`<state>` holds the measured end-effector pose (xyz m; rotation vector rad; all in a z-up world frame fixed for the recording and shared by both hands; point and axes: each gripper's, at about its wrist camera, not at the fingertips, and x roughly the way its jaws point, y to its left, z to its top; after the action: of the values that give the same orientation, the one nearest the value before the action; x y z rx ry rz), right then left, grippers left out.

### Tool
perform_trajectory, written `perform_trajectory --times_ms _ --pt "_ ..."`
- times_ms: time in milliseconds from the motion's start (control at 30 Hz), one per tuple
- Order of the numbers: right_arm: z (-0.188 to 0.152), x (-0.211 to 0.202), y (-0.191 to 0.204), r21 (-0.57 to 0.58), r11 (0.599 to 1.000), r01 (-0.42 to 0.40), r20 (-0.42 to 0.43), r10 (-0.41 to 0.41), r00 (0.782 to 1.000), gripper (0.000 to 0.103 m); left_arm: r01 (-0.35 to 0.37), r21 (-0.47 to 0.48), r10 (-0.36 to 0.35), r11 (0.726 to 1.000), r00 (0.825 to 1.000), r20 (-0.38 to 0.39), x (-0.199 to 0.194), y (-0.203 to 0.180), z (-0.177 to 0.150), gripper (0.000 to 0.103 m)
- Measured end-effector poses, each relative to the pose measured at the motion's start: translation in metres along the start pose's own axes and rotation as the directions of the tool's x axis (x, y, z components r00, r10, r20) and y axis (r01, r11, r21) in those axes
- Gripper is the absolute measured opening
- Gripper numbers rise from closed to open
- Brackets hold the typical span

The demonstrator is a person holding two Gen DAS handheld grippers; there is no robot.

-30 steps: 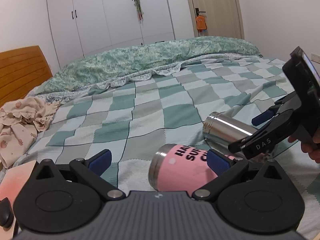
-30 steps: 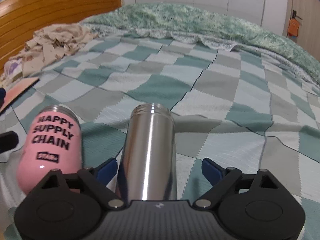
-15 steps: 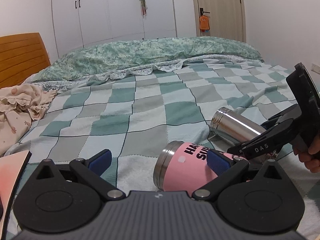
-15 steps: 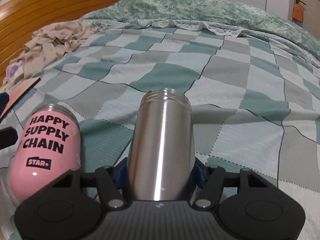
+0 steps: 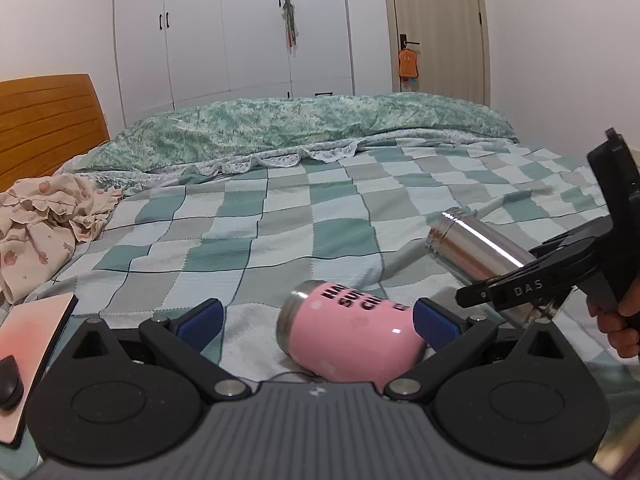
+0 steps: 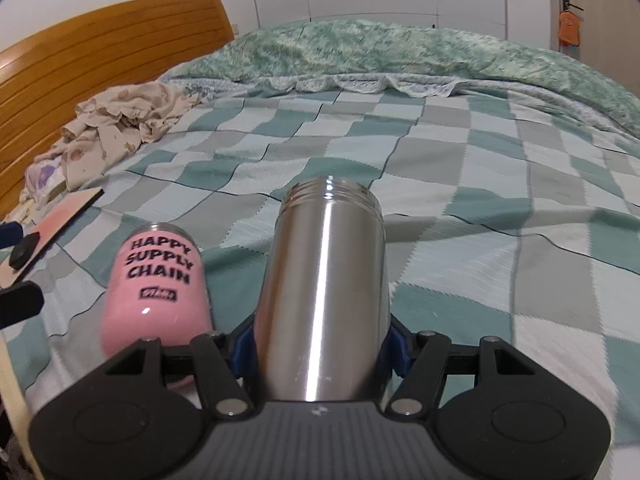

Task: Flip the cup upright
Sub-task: 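Lift the silver bottle with the right gripper, tilting its mouth upward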

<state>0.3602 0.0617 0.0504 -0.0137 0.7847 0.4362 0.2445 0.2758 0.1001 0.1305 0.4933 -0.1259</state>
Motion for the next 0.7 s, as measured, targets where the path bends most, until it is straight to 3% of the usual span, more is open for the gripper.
perform_trajectory --times_ms 400,700 --pt "-0.076 -0.088 -0.036 0.096 0.991 0.098 0.02 -0.1 0.995 0.063 0.029 -0.059 -0.027 0.998 0.999 0.028 -0.057 -0.062 -0.018 0.103" --pt "-0.129 -0.111 -0.052 0.127 0.973 0.19 0.003 -0.192 0.981 0.063 -0.005 -0.116 0.005 0.993 1.0 0.001 -0.074 -0.096 -0.045 0.103"
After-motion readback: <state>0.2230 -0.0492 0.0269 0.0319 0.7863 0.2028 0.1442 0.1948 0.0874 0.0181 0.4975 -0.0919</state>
